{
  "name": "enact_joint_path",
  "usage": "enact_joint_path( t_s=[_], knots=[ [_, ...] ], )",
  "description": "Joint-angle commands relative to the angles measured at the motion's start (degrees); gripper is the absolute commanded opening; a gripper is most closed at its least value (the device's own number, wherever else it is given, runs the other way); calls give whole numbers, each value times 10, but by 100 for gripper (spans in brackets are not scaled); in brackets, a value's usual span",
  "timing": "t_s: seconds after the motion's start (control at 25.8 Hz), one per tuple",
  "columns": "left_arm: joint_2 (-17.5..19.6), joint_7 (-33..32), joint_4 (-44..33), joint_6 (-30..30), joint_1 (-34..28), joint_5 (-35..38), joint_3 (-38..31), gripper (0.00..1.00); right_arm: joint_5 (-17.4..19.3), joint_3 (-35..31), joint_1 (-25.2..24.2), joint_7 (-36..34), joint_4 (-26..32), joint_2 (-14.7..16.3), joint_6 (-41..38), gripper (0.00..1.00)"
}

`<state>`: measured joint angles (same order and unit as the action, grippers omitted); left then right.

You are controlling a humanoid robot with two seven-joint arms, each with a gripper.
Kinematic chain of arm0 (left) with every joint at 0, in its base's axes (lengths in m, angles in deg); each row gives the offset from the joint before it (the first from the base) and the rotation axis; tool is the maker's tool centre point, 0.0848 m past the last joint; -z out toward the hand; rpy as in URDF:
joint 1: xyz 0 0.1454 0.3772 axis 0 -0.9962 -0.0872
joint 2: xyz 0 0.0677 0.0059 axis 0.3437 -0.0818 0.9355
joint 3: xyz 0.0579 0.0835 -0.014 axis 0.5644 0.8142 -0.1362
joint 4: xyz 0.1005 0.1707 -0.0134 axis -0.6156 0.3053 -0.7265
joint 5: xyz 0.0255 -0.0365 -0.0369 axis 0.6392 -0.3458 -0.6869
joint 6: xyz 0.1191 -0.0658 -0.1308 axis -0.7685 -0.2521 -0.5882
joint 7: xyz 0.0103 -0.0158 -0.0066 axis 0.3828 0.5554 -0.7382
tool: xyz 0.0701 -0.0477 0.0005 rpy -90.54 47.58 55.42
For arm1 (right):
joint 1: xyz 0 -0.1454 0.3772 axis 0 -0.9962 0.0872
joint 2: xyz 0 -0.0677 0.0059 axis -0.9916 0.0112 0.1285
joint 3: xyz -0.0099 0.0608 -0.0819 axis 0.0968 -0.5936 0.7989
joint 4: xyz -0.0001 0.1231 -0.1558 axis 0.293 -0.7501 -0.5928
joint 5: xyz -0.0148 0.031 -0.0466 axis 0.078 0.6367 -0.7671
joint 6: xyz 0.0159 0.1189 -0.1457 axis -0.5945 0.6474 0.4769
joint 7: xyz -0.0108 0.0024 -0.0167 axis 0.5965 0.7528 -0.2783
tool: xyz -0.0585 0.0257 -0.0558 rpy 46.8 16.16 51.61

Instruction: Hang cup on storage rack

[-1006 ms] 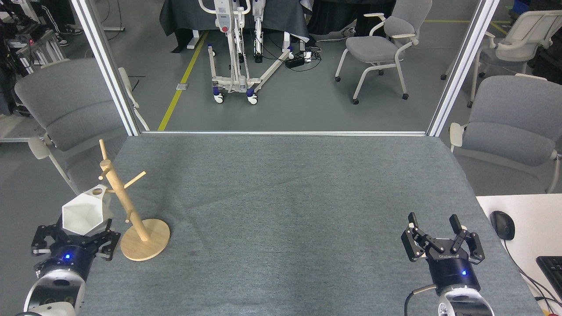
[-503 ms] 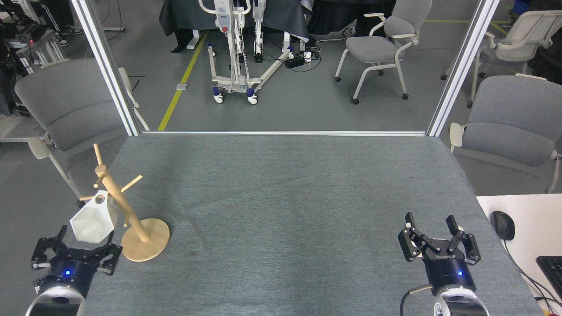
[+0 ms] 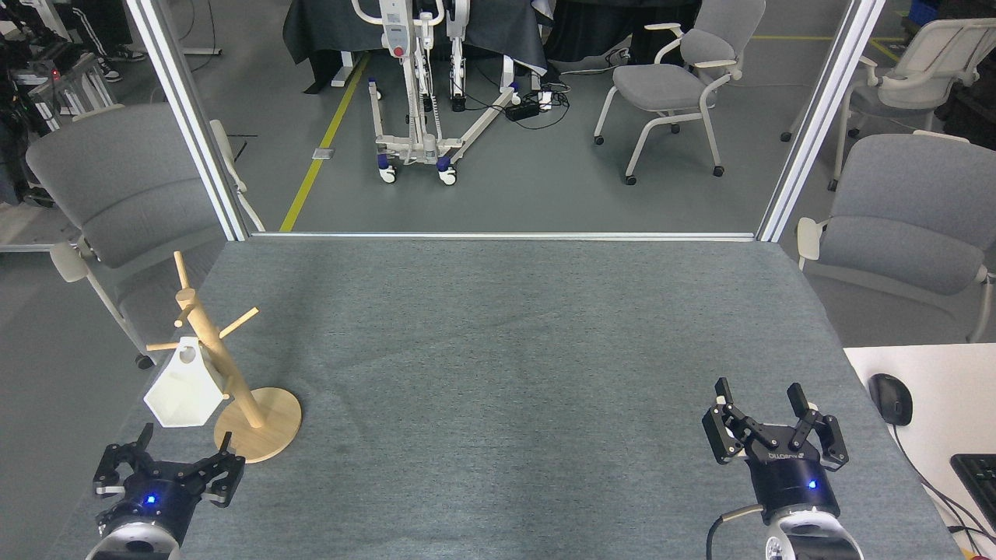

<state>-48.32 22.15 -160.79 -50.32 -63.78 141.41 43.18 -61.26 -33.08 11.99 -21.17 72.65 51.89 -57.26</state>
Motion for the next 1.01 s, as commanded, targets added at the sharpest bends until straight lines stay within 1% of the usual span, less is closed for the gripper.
enact_joint_path(
  t_s=[0.0,0.12,0.19,0.31,0.43,0.46,0.5,0.58,0.7,0.85,0.97],
  knots=[
    [-1,1,23,-1,-1,0,0,99,-1,0,0,0,0,-5,0,100],
    [-3,2,30,-2,-1,-1,0,99,0,1,-1,0,0,-5,0,100],
    [-17,13,26,-4,-1,-1,4,99,0,1,-1,0,0,-5,0,100],
    [-58,43,20,-16,-1,-1,23,99,0,1,-1,0,0,-8,0,100],
    [-112,72,20,-16,4,-1,54,99,0,0,-1,0,0,-8,0,100],
    [-122,80,20,-10,5,-1,70,99,0,0,-1,0,0,-8,0,100],
    [-125,89,20,-5,7,-1,94,99,-1,0,-1,0,0,-8,0,100],
    [-125,101,19,27,19,-9,155,99,0,0,-1,0,0,-8,-1,100],
    [-125,98,23,105,48,-59,236,99,-1,0,-1,-1,0,-8,-2,100],
    [-126,89,28,189,92,-131,285,99,0,0,0,0,0,-8,-2,100],
    [-125,67,-2,211,89,-138,313,99,0,0,1,0,0,-6,-4,100]
  ],
)
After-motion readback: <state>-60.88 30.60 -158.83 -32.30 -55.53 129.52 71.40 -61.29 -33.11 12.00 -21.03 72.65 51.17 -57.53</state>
